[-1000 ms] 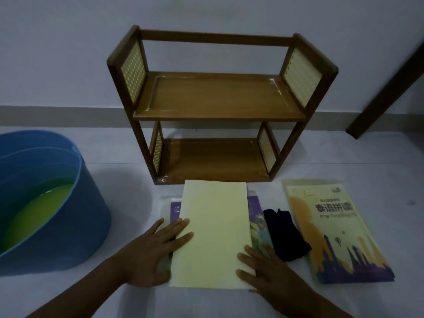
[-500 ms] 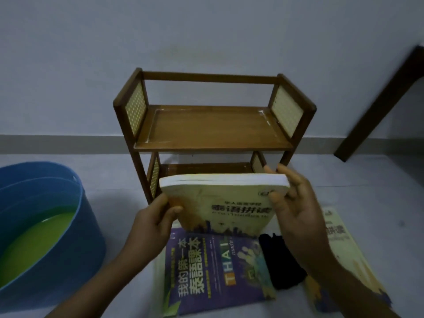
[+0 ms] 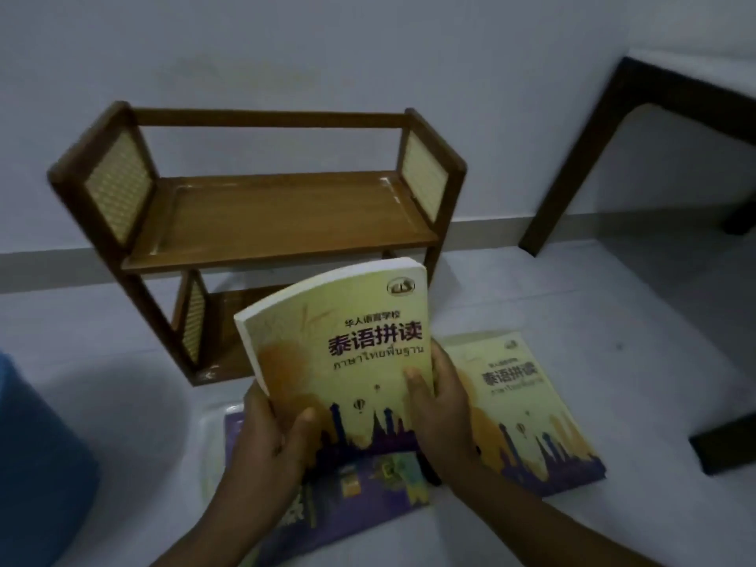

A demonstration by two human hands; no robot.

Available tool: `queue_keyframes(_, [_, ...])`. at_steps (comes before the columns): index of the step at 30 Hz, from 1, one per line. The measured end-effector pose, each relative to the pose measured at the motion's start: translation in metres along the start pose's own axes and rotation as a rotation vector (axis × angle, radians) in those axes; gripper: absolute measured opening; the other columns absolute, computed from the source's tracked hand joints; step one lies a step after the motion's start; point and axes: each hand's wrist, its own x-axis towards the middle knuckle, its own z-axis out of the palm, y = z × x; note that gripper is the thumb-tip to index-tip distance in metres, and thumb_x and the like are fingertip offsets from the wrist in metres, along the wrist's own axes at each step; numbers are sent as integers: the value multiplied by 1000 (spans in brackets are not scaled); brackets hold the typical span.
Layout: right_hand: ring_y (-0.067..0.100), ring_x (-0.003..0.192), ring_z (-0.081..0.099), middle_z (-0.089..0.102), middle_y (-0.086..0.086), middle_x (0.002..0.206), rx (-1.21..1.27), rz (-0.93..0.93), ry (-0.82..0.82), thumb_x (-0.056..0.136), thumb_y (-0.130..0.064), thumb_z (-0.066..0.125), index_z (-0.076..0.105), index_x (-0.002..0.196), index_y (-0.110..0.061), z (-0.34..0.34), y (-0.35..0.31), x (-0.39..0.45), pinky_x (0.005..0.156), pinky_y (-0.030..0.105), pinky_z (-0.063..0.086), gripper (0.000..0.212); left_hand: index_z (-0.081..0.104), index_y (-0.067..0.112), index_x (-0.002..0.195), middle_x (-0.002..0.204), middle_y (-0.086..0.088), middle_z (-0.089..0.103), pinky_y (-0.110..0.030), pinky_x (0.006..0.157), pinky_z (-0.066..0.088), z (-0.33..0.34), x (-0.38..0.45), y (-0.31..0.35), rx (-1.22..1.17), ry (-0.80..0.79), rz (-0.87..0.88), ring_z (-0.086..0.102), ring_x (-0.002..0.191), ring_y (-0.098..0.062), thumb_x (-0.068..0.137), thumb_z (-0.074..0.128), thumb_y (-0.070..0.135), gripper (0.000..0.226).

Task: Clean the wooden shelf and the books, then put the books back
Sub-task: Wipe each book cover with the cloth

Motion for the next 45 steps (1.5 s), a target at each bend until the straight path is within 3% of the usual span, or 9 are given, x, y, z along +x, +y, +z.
queue_keyframes(3, [-14,99,55,57,-22,112,-165,-18,110,95,-12,52,47,135,-29,-52,3,9,75,4,44,44,32,32,119,106,21,51,-8,56,50,42,-1,20,-84,-196,-150,56,95,0,95,53,12,38])
queue_keyframes(7, [19,106,58,61,0,123,-377,152,104,92,-7,46,46,139,-24,-115,30,26,88,31,48,50,33,32,120,111,9,57,-15,63,56,111,18,30,-134,-424,-259,59,95,-7,92,44,-9,51])
queue_keyframes(13, [20,95,54,59,3,119,-561,289,24,93,-9,46,41,138,-12,-170,74,59,71,24,47,45,27,5,133,92,-2,52,-26,68,50,196,66,5,111,-609,-302,55,76,-11,93,49,9,46])
queue_keyframes(19, [35,108,56,56,15,125,-712,389,8,90,-16,51,35,141,-13,-171,122,79,91,46,49,53,8,27,149,143,-6,43,-51,108,36,217,87,-55,474,-841,-63,45,129,-24,80,52,51,85])
queue_keyframes(23, [37,120,45,47,17,138,-1019,322,-67,91,-24,50,33,142,-13,-163,131,77,100,45,41,55,-1,24,152,160,2,-3,-49,119,2,203,79,-64,770,-801,186,-4,147,-19,89,40,57,82])
queue_keyframes(28, [48,143,7,16,32,154,-1227,-113,-59,75,-27,73,39,144,-14,-121,120,51,113,56,-8,78,-6,18,151,150,7,-20,-33,116,-18,134,80,-61,958,-621,461,-19,143,-12,94,37,50,78])
queue_keyframes(35, [38,147,-1,-4,14,160,-1192,-236,-747,83,-51,50,0,152,-21,-56,115,17,110,65,-2,90,-10,28,150,154,13,-19,-32,115,-17,-22,54,-100,1005,-454,181,-18,143,-4,76,16,83,96])
queue_keyframes(39, [39,105,58,58,14,116,-1074,-168,-613,66,-38,49,47,125,-17,-39,124,23,85,48,42,63,-20,31,147,152,16,-26,-37,116,-16,-69,25,-122,982,-466,51,-22,143,-4,71,17,90,103])
queue_keyframes(45, [17,110,43,45,-1,122,-661,-225,-336,75,-28,51,42,136,-17,-11,83,32,83,29,39,63,-26,28,144,151,13,-33,-38,116,-17,-92,2,-150,922,-555,65,-30,139,-3,61,49,90,128])
